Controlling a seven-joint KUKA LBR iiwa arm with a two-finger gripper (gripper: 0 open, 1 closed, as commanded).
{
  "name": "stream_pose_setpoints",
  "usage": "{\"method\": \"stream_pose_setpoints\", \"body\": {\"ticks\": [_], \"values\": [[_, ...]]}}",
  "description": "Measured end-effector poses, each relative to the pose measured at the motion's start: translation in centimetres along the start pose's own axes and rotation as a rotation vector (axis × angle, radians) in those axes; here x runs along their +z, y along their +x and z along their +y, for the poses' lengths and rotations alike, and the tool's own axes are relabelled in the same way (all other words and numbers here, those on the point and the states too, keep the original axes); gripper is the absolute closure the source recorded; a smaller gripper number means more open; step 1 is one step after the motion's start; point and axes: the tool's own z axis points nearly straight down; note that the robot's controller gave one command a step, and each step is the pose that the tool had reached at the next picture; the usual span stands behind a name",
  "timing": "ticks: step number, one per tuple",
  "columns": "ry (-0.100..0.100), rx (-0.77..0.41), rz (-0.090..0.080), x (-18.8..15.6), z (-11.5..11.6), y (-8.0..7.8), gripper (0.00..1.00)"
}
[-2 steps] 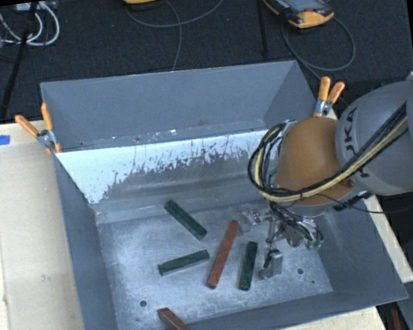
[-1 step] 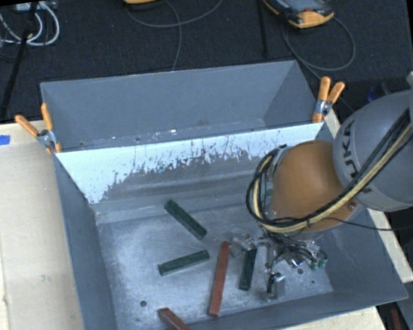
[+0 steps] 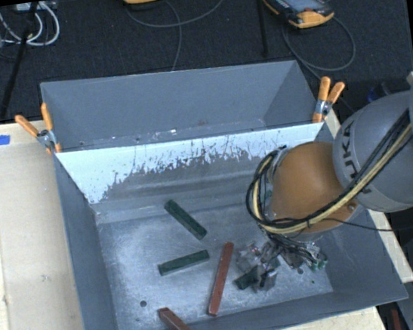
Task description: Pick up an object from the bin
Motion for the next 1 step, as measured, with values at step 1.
{"method": "stream_pose_setpoints", "body": {"ticks": [1], "values": [[0.002, 0.012, -0.009, -9.44, 1.19, -1.85, 1.0]]}}
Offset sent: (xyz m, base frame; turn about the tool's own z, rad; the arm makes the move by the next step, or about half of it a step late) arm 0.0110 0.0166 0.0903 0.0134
